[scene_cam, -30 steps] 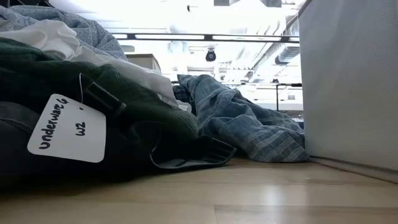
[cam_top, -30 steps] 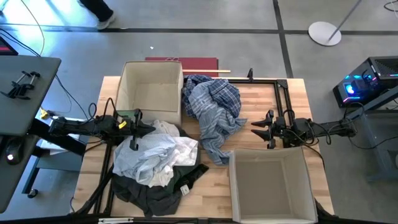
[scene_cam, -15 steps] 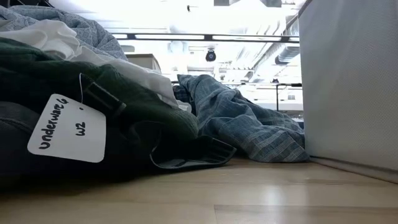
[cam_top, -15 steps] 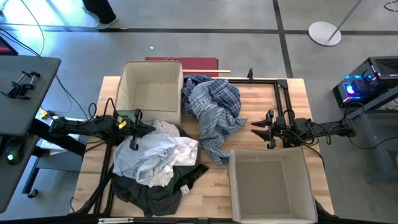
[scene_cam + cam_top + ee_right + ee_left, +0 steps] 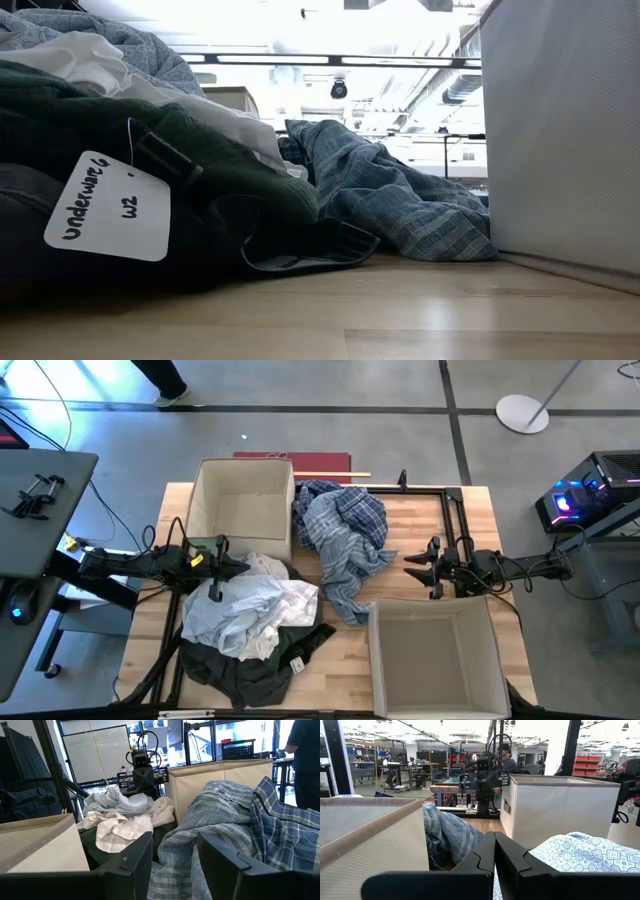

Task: Sort clothes

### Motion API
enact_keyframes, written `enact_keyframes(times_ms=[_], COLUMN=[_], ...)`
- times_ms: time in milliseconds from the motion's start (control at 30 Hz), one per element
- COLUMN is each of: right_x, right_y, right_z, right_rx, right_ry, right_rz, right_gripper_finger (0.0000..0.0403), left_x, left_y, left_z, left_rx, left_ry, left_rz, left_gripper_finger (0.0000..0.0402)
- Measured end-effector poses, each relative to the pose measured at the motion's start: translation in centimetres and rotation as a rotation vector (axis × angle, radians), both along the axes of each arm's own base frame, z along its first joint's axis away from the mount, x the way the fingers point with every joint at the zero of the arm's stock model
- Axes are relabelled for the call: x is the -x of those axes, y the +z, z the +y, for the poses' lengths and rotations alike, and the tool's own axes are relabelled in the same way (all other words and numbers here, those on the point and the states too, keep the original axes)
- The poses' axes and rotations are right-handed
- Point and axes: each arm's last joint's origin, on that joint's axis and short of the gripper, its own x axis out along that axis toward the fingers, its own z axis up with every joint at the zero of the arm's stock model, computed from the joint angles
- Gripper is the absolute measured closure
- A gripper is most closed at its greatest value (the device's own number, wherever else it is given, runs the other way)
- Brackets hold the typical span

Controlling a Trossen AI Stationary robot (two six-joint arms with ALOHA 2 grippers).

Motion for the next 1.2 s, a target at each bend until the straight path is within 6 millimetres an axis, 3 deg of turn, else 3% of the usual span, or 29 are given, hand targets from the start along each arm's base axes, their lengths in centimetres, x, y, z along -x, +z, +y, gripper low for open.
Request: enact_keyframes(times_ms=[433,700,833,1000,1100,1200], right_x=[0.1,0.4,1.0,2.3,1.4,-0.8], right_y=[0.3,1.9,4.2,8.9,11.8,14.1], right_z=[-0.3,-0.7,-0.7,-0.9,-0.9,-0.8], right_rx=[0.004,-0.499,-0.466,-0.167,-0.099,-0.024], right_ry=[-0.048,-0.117,-0.036,-0.127,-0.214,-0.292], right_rz=[-0.011,-0.273,-0.493,-0.744,-0.641,-0.372], right_gripper_finger=[0.0256,0.0256,0.0256,0.0256,0.0256,0.0256], left_x=[0.0,0.0,0.0,0.0,0.0,0.1], left_y=[0.0,0.0,0.0,0.1,0.4,0.6], left_z=[0.0,0.0,0.0,0.0,0.0,0.0], left_rx=[-0.001,0.116,0.125,0.121,0.122,0.128], left_ry=[0.001,-0.006,-0.009,-0.008,-0.008,-0.009], left_rz=[-0.001,-0.001,-0.008,-0.017,-0.044,-0.067], left_gripper_finger=[0.0401,0.0401,0.0401,0.0401,0.0401,0.0401])
